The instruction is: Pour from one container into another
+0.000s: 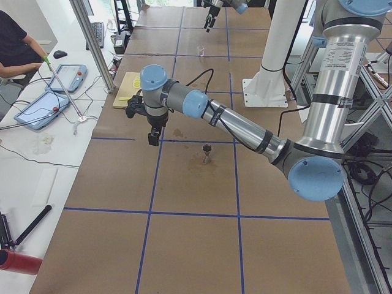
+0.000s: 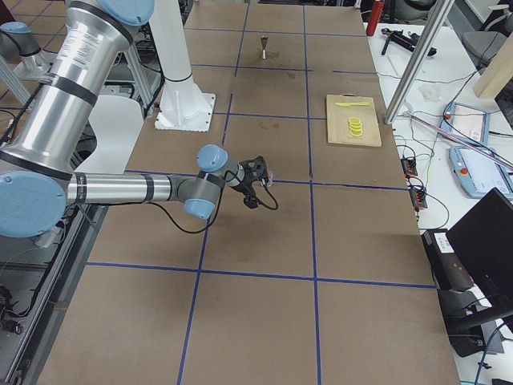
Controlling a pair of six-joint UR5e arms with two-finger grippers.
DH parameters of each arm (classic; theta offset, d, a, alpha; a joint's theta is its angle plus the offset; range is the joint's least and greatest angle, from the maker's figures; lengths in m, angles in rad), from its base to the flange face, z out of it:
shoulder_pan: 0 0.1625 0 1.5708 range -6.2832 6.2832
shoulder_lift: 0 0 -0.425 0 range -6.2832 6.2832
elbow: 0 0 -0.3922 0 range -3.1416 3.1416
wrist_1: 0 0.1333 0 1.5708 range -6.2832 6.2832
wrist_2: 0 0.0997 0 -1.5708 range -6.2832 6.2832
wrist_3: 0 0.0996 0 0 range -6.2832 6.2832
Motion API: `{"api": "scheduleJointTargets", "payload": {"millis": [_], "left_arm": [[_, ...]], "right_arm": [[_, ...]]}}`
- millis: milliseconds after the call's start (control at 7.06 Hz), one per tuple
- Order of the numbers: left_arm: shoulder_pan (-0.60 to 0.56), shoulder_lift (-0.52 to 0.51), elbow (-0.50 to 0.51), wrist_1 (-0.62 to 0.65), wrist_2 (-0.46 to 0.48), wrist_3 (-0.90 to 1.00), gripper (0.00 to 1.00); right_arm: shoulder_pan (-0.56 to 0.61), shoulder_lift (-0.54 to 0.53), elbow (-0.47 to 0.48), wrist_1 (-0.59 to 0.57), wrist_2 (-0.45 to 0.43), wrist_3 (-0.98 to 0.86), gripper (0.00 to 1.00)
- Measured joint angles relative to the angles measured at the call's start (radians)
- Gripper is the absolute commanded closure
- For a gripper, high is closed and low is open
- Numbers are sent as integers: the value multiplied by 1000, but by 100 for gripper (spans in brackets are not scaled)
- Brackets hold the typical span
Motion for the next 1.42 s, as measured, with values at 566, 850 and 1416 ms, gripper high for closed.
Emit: {"api": "scheduleJointTargets", "payload": {"millis": [566, 850, 1416], "left_arm": [[4, 3, 28, 42, 1, -1, 0], [-1, -1, 35, 113, 3, 0, 0], [-89, 33, 155, 141, 4, 185, 0]], "right_arm": [[484, 286, -107, -652, 383, -603, 0], [561, 439, -105, -1095, 395, -898, 0], [658, 555, -106, -1566, 368, -1306, 0]]}}
